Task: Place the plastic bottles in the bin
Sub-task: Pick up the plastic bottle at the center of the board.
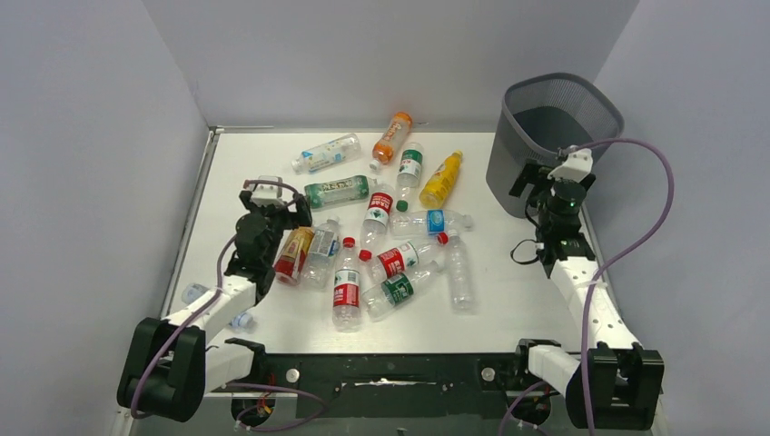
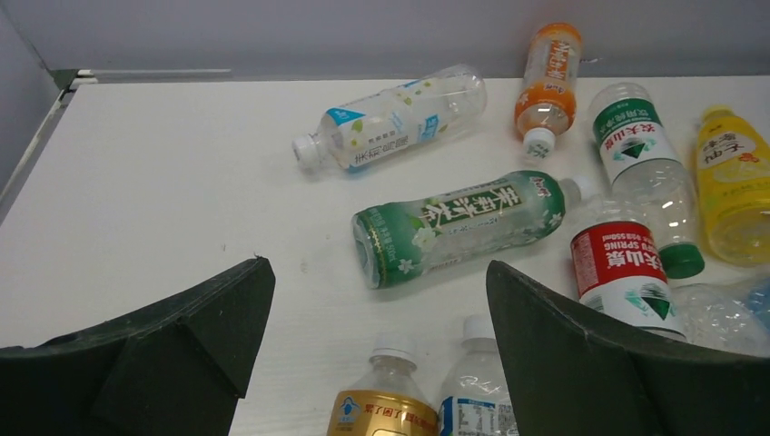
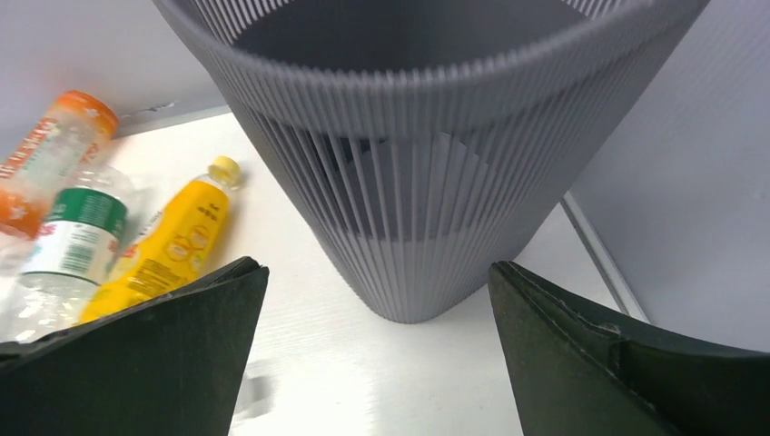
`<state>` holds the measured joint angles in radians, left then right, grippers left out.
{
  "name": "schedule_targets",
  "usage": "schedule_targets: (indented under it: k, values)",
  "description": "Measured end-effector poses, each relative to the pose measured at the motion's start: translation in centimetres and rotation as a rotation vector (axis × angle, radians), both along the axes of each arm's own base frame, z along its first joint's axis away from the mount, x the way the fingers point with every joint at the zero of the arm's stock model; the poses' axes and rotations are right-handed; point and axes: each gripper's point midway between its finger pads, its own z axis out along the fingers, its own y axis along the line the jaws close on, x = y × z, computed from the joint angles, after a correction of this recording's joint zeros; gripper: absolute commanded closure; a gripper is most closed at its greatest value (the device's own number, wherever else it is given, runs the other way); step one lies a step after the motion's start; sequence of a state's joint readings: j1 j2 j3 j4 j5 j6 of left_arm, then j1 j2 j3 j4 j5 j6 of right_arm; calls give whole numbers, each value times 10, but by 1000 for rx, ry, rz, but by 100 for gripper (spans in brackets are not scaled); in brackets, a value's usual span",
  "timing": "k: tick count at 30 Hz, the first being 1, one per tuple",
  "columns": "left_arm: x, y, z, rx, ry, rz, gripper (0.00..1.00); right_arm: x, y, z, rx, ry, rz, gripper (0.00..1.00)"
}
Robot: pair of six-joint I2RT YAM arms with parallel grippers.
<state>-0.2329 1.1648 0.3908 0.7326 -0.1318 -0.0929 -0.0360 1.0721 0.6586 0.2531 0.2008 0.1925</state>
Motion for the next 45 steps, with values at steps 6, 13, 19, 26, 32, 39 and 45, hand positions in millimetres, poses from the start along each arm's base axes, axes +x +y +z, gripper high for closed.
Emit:
schedule_targets:
  k: [6,13,19,26,32,39,45]
  values:
    - [17,-25,63,-117,-29,-76,12,-2,21,40,89,87,73,2]
    - [26,-47,163,-352,-100,-138,12,-36,71,56,195,119,309,2]
    - [31,-78,159,-430,88,-179,12,-63,100,42,295,247,437,2]
    - [-6,-126,96,-453,297,-346,12,-107,118,-4,436,355,469,2]
    - [-32,-144,49,-496,440,-392,12,-129,129,-34,528,417,490,2]
    - [-75,-206,53,-460,485,-685,12,-139,132,-58,604,488,449,2]
    - [-64,-211,59,-584,497,-772,12,-143,131,-44,576,396,470,2]
